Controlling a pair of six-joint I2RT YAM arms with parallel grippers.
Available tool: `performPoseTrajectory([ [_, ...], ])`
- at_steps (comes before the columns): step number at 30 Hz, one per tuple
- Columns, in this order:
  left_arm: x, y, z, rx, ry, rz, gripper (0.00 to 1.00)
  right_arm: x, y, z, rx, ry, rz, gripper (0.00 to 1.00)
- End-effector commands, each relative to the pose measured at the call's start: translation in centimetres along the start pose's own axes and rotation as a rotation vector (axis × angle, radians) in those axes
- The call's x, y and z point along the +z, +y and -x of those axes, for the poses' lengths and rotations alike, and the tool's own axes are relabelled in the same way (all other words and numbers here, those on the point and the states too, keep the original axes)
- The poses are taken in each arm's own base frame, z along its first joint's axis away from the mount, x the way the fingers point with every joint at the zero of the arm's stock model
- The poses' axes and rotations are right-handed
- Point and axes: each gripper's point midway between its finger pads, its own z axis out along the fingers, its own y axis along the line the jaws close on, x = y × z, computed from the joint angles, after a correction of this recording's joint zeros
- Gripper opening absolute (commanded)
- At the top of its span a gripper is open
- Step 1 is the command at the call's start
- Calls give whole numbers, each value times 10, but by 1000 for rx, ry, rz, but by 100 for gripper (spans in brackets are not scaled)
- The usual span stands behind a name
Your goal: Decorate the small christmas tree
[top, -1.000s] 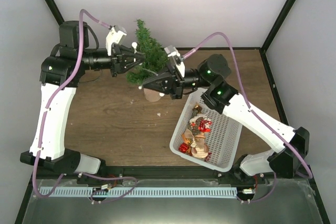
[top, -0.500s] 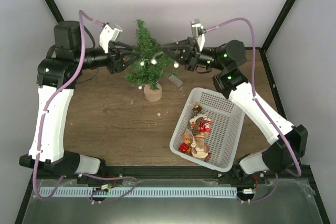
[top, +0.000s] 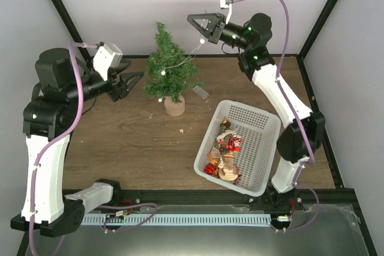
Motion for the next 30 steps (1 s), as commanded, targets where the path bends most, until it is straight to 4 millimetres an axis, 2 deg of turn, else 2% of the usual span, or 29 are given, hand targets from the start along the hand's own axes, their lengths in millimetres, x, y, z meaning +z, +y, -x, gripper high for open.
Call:
performPoseTrajectory([
  [1,-6,7,-13,52,17,59,55,9,-34,22,40,-21,-44,1],
  [2,-8,7,-16,58,21,67,55,13,-49,19,63,-13,-52,1],
  [4,-9,9,-24,66,35,85,55,22,-68,22,88,-11,-55,1],
  [8,-10,18,-39,71,65,135,54,37,-90,31,131,-34,-32,1],
  [12,-8,23,-52,69,81,160,54,44,-109,28,232,-73,-4,1],
  [15,-4,26,-64,56,97,163,54,49,-114,21,297,-88,15,1],
  [18,2,27,-78,35,113,153,53,57,-107,14,344,-96,54,1],
  [22,9,32,-88,12,120,154,53,63,-103,17,404,-130,72,1],
  [26,13,36,-89,5,112,159,53,64,-104,21,496,-169,91,4],
  [30,17,40,-87,0,109,158,53,70,-95,28,568,-201,114,7],
])
